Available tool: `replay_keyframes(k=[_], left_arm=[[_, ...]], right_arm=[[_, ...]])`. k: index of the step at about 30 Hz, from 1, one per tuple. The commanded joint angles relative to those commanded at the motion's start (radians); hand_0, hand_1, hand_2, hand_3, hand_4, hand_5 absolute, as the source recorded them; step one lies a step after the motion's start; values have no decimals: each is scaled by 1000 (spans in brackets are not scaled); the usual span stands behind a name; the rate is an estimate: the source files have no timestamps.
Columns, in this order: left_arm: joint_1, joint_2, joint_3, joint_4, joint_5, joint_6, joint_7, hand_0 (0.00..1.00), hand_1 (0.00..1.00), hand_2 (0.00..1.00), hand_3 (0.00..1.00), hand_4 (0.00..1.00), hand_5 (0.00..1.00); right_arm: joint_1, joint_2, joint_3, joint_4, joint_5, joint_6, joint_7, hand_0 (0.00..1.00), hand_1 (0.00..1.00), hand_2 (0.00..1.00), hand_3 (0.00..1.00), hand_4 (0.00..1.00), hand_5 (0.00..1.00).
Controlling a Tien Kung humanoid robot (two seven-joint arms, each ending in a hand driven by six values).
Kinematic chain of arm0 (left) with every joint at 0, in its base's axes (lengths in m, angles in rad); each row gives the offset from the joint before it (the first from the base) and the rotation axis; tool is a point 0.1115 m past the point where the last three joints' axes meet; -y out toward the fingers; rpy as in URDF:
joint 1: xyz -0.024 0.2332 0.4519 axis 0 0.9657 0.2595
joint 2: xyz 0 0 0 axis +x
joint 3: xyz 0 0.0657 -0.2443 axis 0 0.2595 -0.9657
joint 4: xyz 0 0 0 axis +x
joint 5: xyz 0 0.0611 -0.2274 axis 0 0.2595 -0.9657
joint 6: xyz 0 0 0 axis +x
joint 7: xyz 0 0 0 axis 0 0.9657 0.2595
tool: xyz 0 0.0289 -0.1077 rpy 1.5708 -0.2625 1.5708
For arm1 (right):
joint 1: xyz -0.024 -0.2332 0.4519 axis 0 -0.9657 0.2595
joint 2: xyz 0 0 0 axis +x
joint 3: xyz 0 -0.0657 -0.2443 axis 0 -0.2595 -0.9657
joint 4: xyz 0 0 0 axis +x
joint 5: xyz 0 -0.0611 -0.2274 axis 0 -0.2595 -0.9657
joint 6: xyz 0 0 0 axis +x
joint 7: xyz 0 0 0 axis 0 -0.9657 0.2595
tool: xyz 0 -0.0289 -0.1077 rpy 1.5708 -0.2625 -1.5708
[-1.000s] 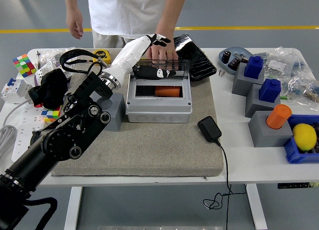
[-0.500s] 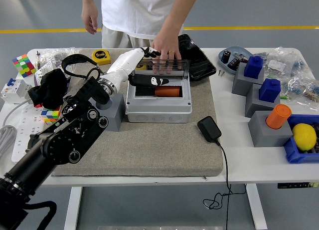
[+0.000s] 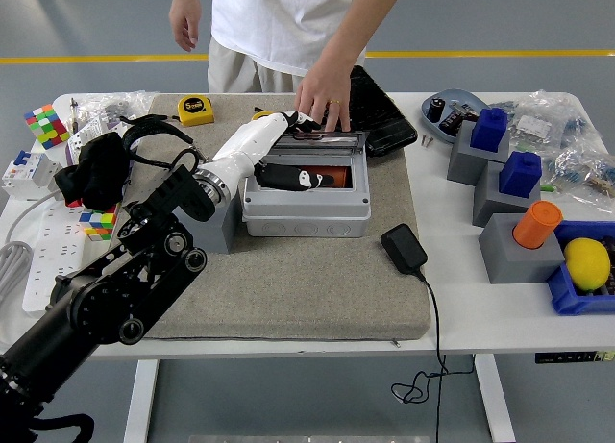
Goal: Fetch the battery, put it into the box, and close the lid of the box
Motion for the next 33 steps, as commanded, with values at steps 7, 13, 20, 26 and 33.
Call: replay_keyframes(k=[7, 13, 20, 26, 33], left_arm=[[49, 38, 34, -61, -51, -22, 36, 646, 726, 711, 732, 998, 455], [78, 49, 31, -98, -74, -24, 40, 632, 721, 708, 732, 998, 467], [141, 55, -69, -185, -159, 66, -76, 630, 721, 712, 731, 998, 465], [237, 60, -182, -235, -388, 159, -243, 629, 719, 711, 726, 998, 458], [334, 51, -342, -235, -674, 195, -371, 602, 714, 695, 715, 998, 452]], right_arm=[[-2, -1, 2, 0, -4, 0, 0, 641, 634, 668, 586, 998, 567], [-3, 0, 2, 0, -3, 0, 1, 641, 634, 668, 586, 998, 566], [-2, 1, -1, 0, 3, 0, 3, 641, 634, 668, 586, 998, 566], [0, -3, 10, 0, -12, 0, -1, 641, 634, 668, 586, 998, 567], [4, -5, 28, 0, -29, 3, -8, 641, 634, 668, 586, 998, 567]])
